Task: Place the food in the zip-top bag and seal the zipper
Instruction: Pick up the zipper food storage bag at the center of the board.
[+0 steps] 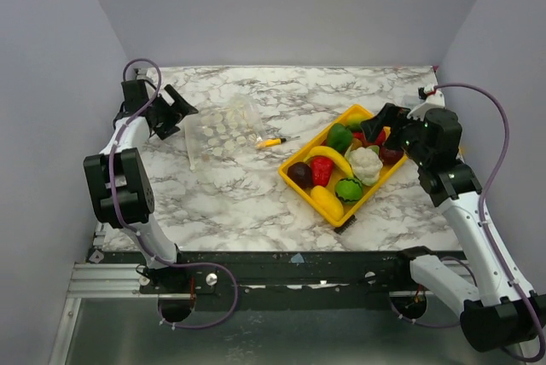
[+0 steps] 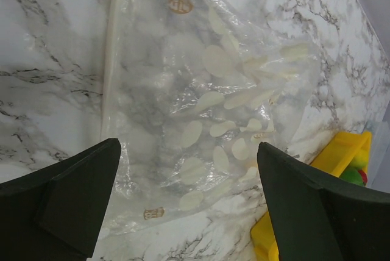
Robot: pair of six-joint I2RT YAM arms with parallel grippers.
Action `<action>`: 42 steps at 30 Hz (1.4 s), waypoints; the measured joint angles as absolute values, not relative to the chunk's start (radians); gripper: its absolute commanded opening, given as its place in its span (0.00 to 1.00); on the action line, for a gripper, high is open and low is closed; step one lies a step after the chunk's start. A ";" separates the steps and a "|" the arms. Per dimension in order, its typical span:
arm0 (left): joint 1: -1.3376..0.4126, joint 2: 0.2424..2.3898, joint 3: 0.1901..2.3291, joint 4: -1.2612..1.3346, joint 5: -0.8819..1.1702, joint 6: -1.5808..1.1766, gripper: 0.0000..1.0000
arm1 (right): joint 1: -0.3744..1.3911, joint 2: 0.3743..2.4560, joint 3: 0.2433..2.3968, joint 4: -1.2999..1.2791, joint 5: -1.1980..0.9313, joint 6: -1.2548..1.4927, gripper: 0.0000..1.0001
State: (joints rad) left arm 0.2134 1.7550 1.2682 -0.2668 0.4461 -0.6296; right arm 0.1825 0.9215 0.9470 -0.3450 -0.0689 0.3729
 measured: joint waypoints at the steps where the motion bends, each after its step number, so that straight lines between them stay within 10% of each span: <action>1: 0.221 1.763 1.265 -0.274 0.447 -0.631 0.93 | 0.183 0.918 0.947 -0.345 -0.069 0.373 1.00; 16: 0.234 1.855 1.231 -0.276 0.419 -0.689 0.98 | 0.183 0.917 0.947 -0.345 -0.077 0.373 1.00; 31: 0.234 1.943 1.260 -0.286 0.447 -0.720 0.74 | 0.183 0.926 0.947 -0.344 -0.089 0.378 1.00; 37: 0.234 1.984 1.324 -0.324 0.470 -0.677 0.55 | 0.183 0.926 0.947 -0.345 -0.089 0.378 1.00; 42: 0.234 2.032 1.392 -0.365 0.495 -0.643 0.18 | 0.183 0.927 0.947 -0.345 -0.089 0.378 1.00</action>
State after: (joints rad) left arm 0.2337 2.0319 1.3918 -0.3653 0.4946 -0.6434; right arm 0.1825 0.9268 0.9470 -0.3450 -0.0887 0.3779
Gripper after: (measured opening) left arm 0.382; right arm 0.998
